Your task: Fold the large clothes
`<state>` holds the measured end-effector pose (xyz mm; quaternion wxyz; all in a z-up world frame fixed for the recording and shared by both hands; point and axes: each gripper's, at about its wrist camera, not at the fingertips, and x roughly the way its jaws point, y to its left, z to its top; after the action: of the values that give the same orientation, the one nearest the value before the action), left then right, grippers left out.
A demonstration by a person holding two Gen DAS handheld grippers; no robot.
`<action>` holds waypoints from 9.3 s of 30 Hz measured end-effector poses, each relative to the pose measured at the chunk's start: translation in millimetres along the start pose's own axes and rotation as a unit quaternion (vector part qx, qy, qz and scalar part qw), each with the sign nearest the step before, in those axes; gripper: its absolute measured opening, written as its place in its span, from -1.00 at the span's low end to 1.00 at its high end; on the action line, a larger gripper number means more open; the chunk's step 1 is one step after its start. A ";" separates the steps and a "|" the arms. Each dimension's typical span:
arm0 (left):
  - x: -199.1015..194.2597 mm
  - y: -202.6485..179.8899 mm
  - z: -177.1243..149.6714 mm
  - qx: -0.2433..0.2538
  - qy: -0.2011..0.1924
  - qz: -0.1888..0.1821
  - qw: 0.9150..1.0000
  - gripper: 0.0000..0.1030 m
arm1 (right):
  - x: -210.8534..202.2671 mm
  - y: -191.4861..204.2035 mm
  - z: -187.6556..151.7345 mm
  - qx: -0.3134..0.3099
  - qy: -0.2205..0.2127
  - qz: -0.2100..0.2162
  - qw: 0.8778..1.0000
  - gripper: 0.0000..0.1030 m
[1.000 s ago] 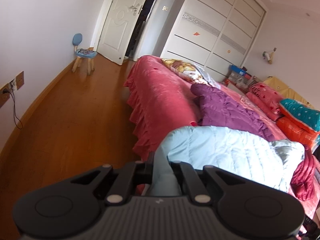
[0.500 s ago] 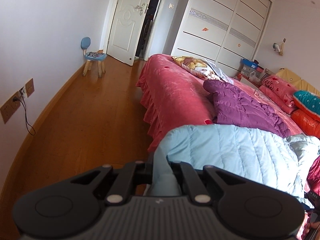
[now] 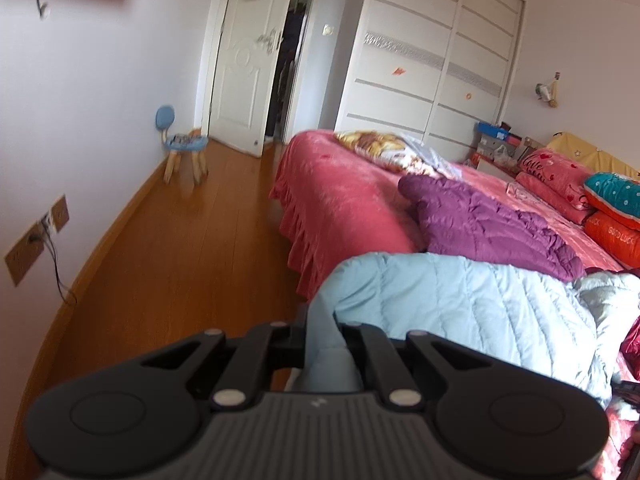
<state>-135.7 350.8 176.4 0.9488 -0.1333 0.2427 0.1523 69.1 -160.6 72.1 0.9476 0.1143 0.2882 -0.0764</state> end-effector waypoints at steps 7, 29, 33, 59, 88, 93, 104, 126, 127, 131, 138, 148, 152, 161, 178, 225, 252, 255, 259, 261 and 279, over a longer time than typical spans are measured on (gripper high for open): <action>-23.4 -8.6 17.5 0.018 -0.048 -0.001 0.999 -0.96 | -63.6 -23.0 18.1 -0.021 -0.094 -0.107 0.990 -0.87; -153.8 -37.4 121.2 0.049 -0.296 -0.050 0.953 -0.95 | -349.5 -150.3 69.1 0.068 -0.401 -0.244 0.881 -0.96; -164.0 -47.9 134.7 0.051 -0.314 -0.062 0.946 -0.94 | -384.4 -169.4 77.4 0.080 -0.419 -0.228 0.875 -0.96; -47.2 -58.3 23.1 0.209 -0.095 -0.003 0.973 0.20 | -233.6 18.4 -116.9 -0.151 0.155 0.323 0.921 0.95; -48.6 -153.3 -120.9 0.540 -0.015 -0.364 0.759 0.47 | -187.2 44.9 -101.4 -0.081 0.114 0.250 0.958 -0.86; -27.1 -164.5 -126.7 0.556 0.009 -0.356 0.751 0.21 | -176.8 38.5 -110.4 -0.070 0.117 0.256 0.957 -0.86; -10.8 -176.9 -114.4 0.459 0.049 -0.330 0.823 -0.94 | -221.8 3.0 -112.5 -0.108 0.129 0.248 0.954 1.00; -83.9 -175.4 10.1 0.325 -0.066 -0.363 0.871 -0.95 | -323.2 -24.9 -73.5 -0.146 -0.099 0.049 0.983 -0.80; -96.5 -176.2 22.0 0.320 -0.087 -0.370 0.868 -0.95 | -334.9 -24.7 -61.0 -0.138 -0.127 0.046 0.981 -0.80; -146.7 -180.9 64.3 0.299 -0.166 -0.401 0.850 -0.95 | -383.7 -23.5 -10.1 -0.106 -0.234 0.038 0.966 -0.80; -229.2 -182.3 123.2 0.268 -0.268 -0.459 0.804 -0.94 | -467.4 -19.8 66.3 -0.101 -0.402 0.010 0.910 -0.80; -265.4 -216.0 180.7 0.274 -0.272 -0.480 0.788 -0.92 | -487.2 -27.5 141.8 -0.114 -0.484 -0.014 0.867 -0.80; -208.7 -239.9 185.9 0.254 -0.209 -0.471 0.819 -0.89 | -432.2 -34.8 164.9 -0.116 -0.431 -0.007 0.895 -0.80; 7.7 -318.8 121.8 0.301 -0.069 -0.344 0.887 -0.87 | -196.5 -54.7 171.4 -0.155 -0.227 -0.019 0.961 -0.78; 259.0 -356.7 46.6 0.278 -0.008 -0.206 0.938 -0.77 | 94.1 -4.0 145.3 -0.149 -0.107 -0.078 0.980 -0.25; 15.8 -199.9 -102.2 0.263 0.078 -0.224 0.935 0.28 | -55.9 -55.4 -87.3 0.101 0.060 0.091 0.989 1.00; 23.0 -228.3 -152.9 0.259 0.149 -0.219 0.929 0.30 | -66.6 -216.7 -56.0 0.228 -0.048 -0.021 0.972 1.00; 30.7 -224.3 -153.1 0.228 0.157 -0.217 0.936 0.30 | -73.3 -202.1 -59.2 0.178 -0.017 0.021 0.984 1.00; 39.5 -220.2 -151.8 0.203 0.156 -0.210 0.944 0.30 | -76.3 -180.0 -64.7 0.110 0.019 0.048 0.993 1.00; 43.7 -219.7 -151.9 0.198 0.156 -0.213 0.944 0.30 | -76.6 -171.8 -68.3 0.085 0.034 0.059 0.994 1.00; 78.3 -218.2 -163.5 0.148 0.186 -0.231 0.943 0.47 | -54.8 -149.2 -84.9 0.014 0.084 0.032 0.996 1.00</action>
<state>-61.7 114.6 37.7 0.9049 -0.0695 0.3972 -0.1362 -52.3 -277.7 8.7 0.9204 0.1430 0.3617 -0.0405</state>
